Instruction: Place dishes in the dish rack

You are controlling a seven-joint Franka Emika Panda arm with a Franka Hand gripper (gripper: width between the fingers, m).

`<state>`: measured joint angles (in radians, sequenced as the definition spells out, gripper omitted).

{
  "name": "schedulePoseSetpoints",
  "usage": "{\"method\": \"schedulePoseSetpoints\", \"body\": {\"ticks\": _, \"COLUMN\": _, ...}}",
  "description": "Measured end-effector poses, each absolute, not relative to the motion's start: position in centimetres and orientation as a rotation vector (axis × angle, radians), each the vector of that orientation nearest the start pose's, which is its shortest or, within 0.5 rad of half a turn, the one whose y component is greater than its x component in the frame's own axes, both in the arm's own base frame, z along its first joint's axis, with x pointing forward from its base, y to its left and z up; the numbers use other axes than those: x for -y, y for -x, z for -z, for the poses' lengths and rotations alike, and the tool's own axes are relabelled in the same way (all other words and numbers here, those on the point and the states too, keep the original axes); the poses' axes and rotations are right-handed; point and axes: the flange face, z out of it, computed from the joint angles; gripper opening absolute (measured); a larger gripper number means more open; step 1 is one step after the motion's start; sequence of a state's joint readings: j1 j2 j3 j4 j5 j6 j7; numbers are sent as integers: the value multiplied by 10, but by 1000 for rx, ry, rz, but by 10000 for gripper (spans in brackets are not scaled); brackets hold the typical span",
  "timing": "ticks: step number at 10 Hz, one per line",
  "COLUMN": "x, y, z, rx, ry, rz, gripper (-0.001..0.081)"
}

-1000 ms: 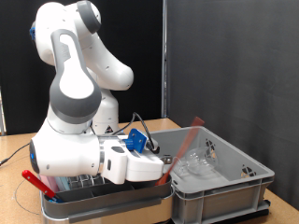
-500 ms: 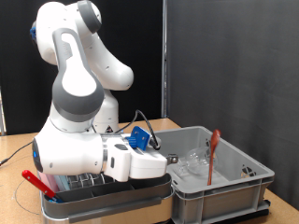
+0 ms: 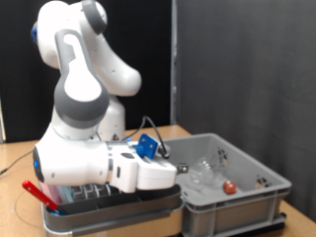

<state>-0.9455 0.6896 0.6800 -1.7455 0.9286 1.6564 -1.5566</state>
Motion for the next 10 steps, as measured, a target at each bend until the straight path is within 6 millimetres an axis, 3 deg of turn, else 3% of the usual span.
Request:
{"method": "schedulePoseSetpoints", "body": {"ticks": 5, "x": 127, "y": -603, "z": -287, "rx": 789, "ry": 1583, "rz": 669, "gripper": 811}}
{"method": "schedulePoseSetpoints", "body": {"ticks": 6, "x": 120, "y": -600, "z": -291, "rx": 896, "ry": 1555, "rz": 627, "gripper": 811}}
{"method": "schedulePoseSetpoints", "body": {"ticks": 10, "x": 57, "y": -609, "z": -320, "rx": 1353, "ry": 1546, "rz": 358, "gripper": 811}}
